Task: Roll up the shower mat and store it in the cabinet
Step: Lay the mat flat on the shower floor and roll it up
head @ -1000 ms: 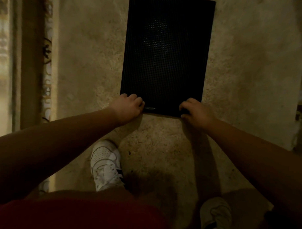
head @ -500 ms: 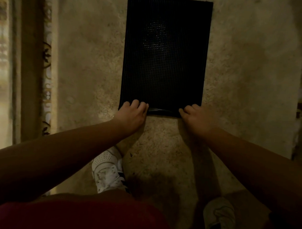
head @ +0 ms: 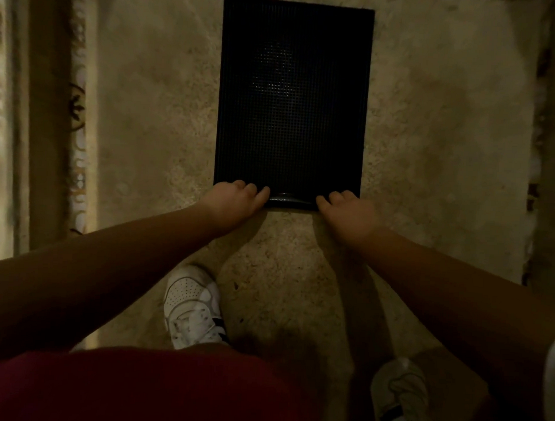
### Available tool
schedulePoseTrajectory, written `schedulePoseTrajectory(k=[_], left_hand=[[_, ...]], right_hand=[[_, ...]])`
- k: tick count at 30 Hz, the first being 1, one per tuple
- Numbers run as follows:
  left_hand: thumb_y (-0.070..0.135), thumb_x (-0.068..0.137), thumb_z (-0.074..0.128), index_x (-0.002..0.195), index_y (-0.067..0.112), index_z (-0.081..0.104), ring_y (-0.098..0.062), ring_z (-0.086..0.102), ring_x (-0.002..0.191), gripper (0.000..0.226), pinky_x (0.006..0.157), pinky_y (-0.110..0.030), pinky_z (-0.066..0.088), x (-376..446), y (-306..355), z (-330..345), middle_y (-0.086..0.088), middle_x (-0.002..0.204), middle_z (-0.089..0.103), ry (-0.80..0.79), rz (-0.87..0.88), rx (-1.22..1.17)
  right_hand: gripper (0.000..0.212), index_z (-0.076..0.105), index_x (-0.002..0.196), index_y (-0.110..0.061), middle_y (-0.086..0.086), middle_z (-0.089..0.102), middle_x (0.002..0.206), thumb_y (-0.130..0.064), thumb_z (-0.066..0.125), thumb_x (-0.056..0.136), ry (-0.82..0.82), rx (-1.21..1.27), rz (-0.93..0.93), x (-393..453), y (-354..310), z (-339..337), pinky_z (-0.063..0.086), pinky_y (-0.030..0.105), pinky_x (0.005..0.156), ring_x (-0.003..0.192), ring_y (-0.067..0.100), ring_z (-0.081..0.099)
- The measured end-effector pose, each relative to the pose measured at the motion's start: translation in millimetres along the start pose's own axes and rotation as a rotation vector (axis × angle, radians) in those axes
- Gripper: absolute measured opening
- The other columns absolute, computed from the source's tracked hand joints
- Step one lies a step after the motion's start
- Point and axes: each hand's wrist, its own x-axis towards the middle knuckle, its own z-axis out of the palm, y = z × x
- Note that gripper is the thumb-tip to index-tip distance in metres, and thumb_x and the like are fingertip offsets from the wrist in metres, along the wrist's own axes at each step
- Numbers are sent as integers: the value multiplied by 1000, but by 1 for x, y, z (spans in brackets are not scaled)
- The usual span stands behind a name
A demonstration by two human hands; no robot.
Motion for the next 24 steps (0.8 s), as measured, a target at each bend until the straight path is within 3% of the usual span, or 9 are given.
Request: schedulePoseTrajectory(k=[6, 11, 15, 19, 24], left_hand=[[16, 93, 48, 134, 20, 40, -29, 61, 93, 41, 64, -38, 47, 0, -1, -11, -9, 106, 59, -23, -46, -86], [15, 94, 45, 139, 28, 39, -29, 63, 90, 47, 57, -33, 42, -7, 5, -4, -6, 107, 63, -46, -91, -143], [15, 95, 46, 140, 29, 43, -34, 61, 94, 47, 72, -39, 52, -6, -1, -2, -11, 121, 53, -28, -77, -249], [13, 95, 47, 140, 27, 45, -35, 59, 96, 47, 77, -42, 53, -2, -4, 0, -12, 120, 50, -22, -57, -291], [16, 96, 47, 145, 24, 37, -36, 60, 101, 50, 83, -43, 52, -4, -16, 4, -15, 125, 55, 54, 17, -325]], right_hand=[[53, 42, 136, -12, 12, 50, 125, -10, 55, 85, 6, 54, 7, 1, -1, -2, 52, 41, 78, 111, 31, 47], [50, 43, 136, -15, 12, 49, 120, -10, 52, 87, -27, 53, -39, -4, -3, 3, 48, 40, 72, 103, 31, 52], [58, 35, 138, -19, 13, 55, 117, -10, 55, 84, 6, 114, -74, -1, 7, 2, 47, 37, 71, 104, 33, 54], [43, 50, 127, -21, 11, 59, 113, -5, 48, 87, 32, 201, -118, 7, 13, -1, 44, 34, 72, 106, 30, 48], [41, 57, 129, -19, 10, 50, 129, -11, 59, 90, -76, 369, -123, 22, 28, -10, 44, 41, 94, 115, 30, 49]])
